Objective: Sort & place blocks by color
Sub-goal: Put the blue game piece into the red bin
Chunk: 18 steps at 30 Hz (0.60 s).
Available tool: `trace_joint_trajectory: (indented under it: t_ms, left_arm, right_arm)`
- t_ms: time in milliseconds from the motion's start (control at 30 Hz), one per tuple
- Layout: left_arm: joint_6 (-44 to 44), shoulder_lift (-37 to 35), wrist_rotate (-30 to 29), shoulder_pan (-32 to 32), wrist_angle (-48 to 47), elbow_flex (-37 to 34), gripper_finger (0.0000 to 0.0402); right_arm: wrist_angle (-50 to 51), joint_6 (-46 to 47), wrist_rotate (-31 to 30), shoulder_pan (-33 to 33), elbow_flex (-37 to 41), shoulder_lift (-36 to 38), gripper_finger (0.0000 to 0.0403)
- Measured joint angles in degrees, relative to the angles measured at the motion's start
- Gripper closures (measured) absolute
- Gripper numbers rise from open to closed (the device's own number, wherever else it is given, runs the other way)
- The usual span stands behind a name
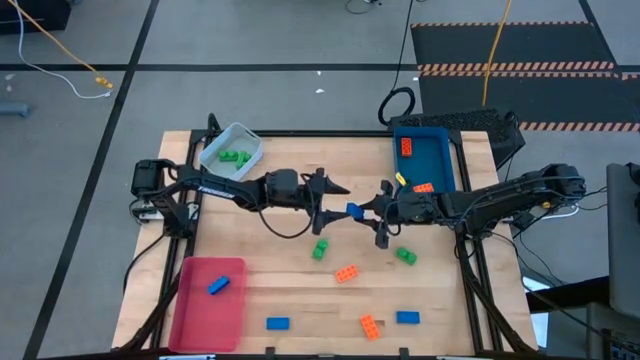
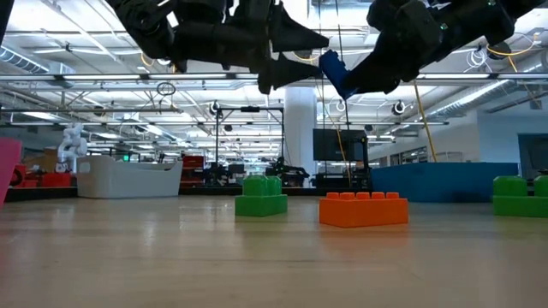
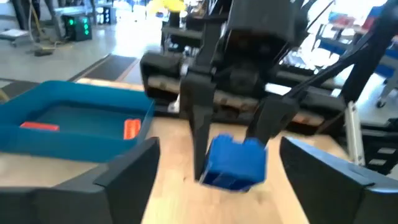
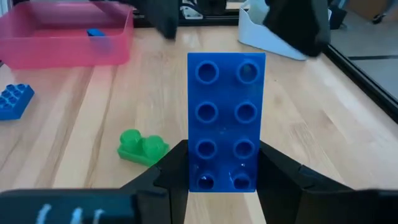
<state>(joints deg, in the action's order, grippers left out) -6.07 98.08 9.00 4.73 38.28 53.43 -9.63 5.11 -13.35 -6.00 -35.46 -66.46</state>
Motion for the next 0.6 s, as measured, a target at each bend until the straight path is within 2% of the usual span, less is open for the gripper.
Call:
trace_joint_trajectory:
  t_ms: [200, 300, 433, 600]
  left_arm:
    - [0.4, 0.1, -0.1, -0.4, -0.8, 0.0, 0.0026]
    - [0.7, 0.3, -0.2, -0.4, -0.9, 0.0, 0.0024]
    - [0.9, 0.3, -4.4, -0.3, -0.9, 0.0, 0.0023]
    - [0.9, 0.3, -5.1, -0.3, -1.3, 0.0, 0.0023]
  right_arm:
    - [-4.6, -2.7, 0.1, 1.8, 0.0, 0.0, 0.0269]
    - [-5.1, -2.8, 1.8, 3.4, 0.0, -0.4, 0.0269]
    - [-6.4, -2.6, 4.4, 4.9, 0.0, -3.0, 0.0269]
    - [-7.8, -2.4, 4.5, 5.8, 0.0, -6.3, 0.0269]
